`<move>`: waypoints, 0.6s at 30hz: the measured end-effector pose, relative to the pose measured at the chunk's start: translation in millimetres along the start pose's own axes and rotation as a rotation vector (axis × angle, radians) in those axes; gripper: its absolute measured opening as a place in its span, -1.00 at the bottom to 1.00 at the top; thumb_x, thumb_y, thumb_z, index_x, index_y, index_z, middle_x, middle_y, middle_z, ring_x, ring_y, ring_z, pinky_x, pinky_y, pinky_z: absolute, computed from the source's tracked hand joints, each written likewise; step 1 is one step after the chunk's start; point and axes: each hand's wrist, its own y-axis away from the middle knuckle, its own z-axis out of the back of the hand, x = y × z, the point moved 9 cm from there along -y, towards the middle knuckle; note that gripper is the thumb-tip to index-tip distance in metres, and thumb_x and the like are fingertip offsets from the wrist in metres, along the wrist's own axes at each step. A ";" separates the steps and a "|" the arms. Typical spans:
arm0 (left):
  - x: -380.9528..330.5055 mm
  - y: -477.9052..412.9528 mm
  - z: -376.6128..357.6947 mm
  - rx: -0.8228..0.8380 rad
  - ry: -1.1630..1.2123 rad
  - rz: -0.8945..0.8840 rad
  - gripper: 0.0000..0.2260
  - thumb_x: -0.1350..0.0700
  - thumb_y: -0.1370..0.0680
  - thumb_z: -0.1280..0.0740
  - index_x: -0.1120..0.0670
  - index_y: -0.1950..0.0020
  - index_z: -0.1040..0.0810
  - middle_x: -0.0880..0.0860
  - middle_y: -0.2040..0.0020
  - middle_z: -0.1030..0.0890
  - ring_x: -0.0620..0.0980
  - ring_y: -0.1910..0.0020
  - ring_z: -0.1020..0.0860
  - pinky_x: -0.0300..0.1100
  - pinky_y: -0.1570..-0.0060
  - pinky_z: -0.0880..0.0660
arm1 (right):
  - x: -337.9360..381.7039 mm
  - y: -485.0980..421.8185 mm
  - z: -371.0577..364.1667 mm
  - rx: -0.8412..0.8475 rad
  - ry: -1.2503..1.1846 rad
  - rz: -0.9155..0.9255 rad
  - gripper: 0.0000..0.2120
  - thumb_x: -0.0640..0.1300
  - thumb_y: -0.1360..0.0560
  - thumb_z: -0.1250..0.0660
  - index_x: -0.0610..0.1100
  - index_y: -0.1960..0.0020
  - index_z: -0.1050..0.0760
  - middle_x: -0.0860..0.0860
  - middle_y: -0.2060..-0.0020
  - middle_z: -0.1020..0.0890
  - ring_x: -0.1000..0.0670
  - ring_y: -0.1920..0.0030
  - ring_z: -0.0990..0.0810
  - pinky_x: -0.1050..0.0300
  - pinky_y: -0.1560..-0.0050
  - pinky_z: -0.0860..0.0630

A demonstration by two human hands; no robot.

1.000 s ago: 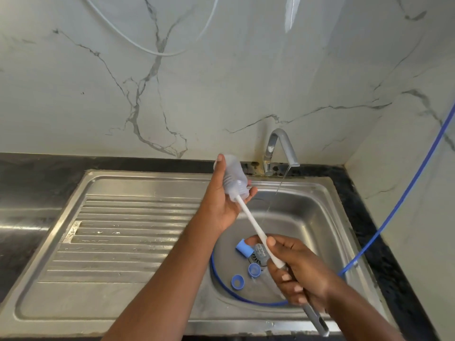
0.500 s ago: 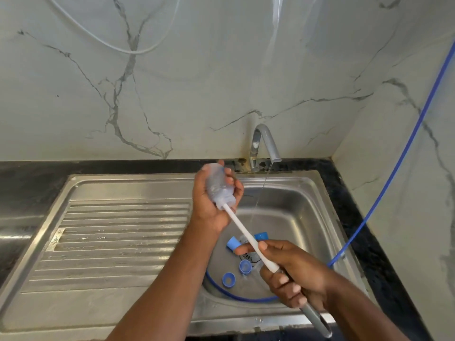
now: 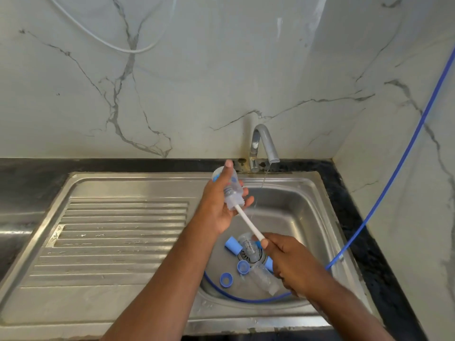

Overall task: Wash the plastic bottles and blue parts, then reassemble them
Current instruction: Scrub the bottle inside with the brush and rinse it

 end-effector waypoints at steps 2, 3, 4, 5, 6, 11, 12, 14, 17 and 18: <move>4.1 1.2 -2.8 0.053 0.187 0.018 -0.59 -0.15 -0.44 -0.48 0.10 -0.07 -0.50 0.08 0.23 -0.55 -0.01 0.29 -0.55 -0.03 0.09 -0.64 | 2.2 11.8 -14.6 0.238 -0.307 -0.149 -0.71 0.14 -0.69 -0.12 0.21 -0.22 -0.60 0.03 0.45 -0.25 0.08 0.52 -0.11 0.30 0.55 -0.11; 3.7 2.0 -4.8 0.096 0.280 0.008 -0.62 -0.15 -0.45 -0.47 0.11 -0.04 -0.51 0.08 0.22 -0.56 -0.01 0.28 -0.56 -0.05 0.11 -0.64 | 6.4 17.9 -20.2 0.356 -0.393 -0.179 -0.69 0.16 -0.68 -0.12 0.19 -0.25 -0.59 0.00 0.43 -0.22 0.06 0.50 -0.07 0.32 0.55 -0.09; 2.0 3.2 -8.2 0.151 0.349 -0.012 -0.61 -0.17 -0.45 -0.46 0.13 -0.02 -0.54 0.07 0.21 -0.58 -0.01 0.26 -0.58 -0.06 0.11 -0.64 | 11.2 22.7 -23.7 0.449 -0.456 -0.183 -0.66 0.17 -0.67 -0.12 0.15 -0.29 -0.58 -0.01 0.42 -0.19 0.05 0.49 -0.04 0.32 0.55 -0.07; -0.8 6.3 -13.7 0.208 0.396 -0.033 -0.57 -0.22 -0.44 -0.44 0.15 0.00 -0.58 0.08 0.19 -0.59 0.00 0.23 -0.59 -0.05 0.09 -0.64 | 13.9 24.8 -25.2 0.501 -0.504 -0.176 -0.64 0.17 -0.66 -0.12 0.12 -0.32 -0.57 -0.02 0.41 -0.17 0.04 0.48 -0.02 0.32 0.55 -0.05; -3.7 9.4 -19.3 0.234 0.385 -0.052 -0.51 -0.27 -0.43 -0.41 0.17 0.00 -0.59 0.10 0.17 -0.60 0.01 0.20 -0.60 -0.03 0.08 -0.63 | 14.6 24.4 -24.5 0.507 -0.540 -0.163 -0.63 0.17 -0.66 -0.12 0.11 -0.34 -0.56 -0.03 0.41 -0.17 0.04 0.49 -0.01 0.31 0.54 -0.03; -14.9 -2.3 10.7 -0.032 -0.191 -0.070 -0.53 -0.18 -0.55 -0.34 0.16 -0.27 -0.52 0.25 -0.10 -0.65 0.12 0.08 -0.68 0.02 0.13 -0.65 | 1.3 3.1 20.2 -0.052 -0.075 0.030 -0.74 0.06 -0.70 -0.14 0.17 -0.23 -0.58 0.06 0.49 -0.31 0.07 0.53 -0.22 0.15 0.53 -0.21; -15.4 -3.5 18.5 -0.058 -0.183 -0.066 -0.60 -0.11 -0.61 -0.31 0.16 -0.30 -0.49 0.31 -0.19 -0.62 0.20 -0.01 -0.67 0.10 0.06 -0.65 | 3.4 1.1 28.7 -0.164 0.168 0.103 -0.76 0.05 -0.70 -0.13 0.17 -0.24 -0.54 0.06 0.50 -0.38 0.09 0.51 -0.31 0.15 0.49 -0.32; -10.2 0.3 24.7 -0.098 -0.110 -0.040 -0.59 -0.09 -0.64 -0.29 0.16 -0.36 -0.46 0.35 -0.24 -0.60 0.32 -0.12 -0.64 0.26 -0.10 -0.59 | 6.9 -0.2 29.0 -0.245 0.463 0.170 -0.79 0.08 -0.69 -0.10 0.21 -0.27 -0.43 0.04 0.41 -0.50 0.06 0.40 -0.47 0.13 0.31 -0.45; -3.0 3.0 14.6 -0.072 -0.048 -0.018 -0.36 -0.28 -0.41 -0.43 0.12 -0.32 -0.50 0.21 -0.01 -0.63 0.21 0.04 -0.66 0.28 -0.18 -0.56 | 4.2 0.6 8.3 -0.106 0.315 0.144 -0.76 0.09 -0.70 -0.09 0.21 -0.26 -0.49 0.11 0.45 -0.47 0.10 0.44 -0.42 0.19 0.37 -0.36; -3.1 3.7 9.3 -0.044 -0.015 -0.020 -0.37 -0.25 -0.36 -0.48 0.13 -0.26 -0.51 0.15 0.09 -0.60 0.12 0.16 -0.63 0.21 -0.15 -0.59 | 2.4 3.3 -0.7 -0.014 0.113 0.082 -0.74 0.10 -0.70 -0.11 0.22 -0.26 -0.53 0.13 0.51 -0.39 0.12 0.51 -0.31 0.21 0.45 -0.27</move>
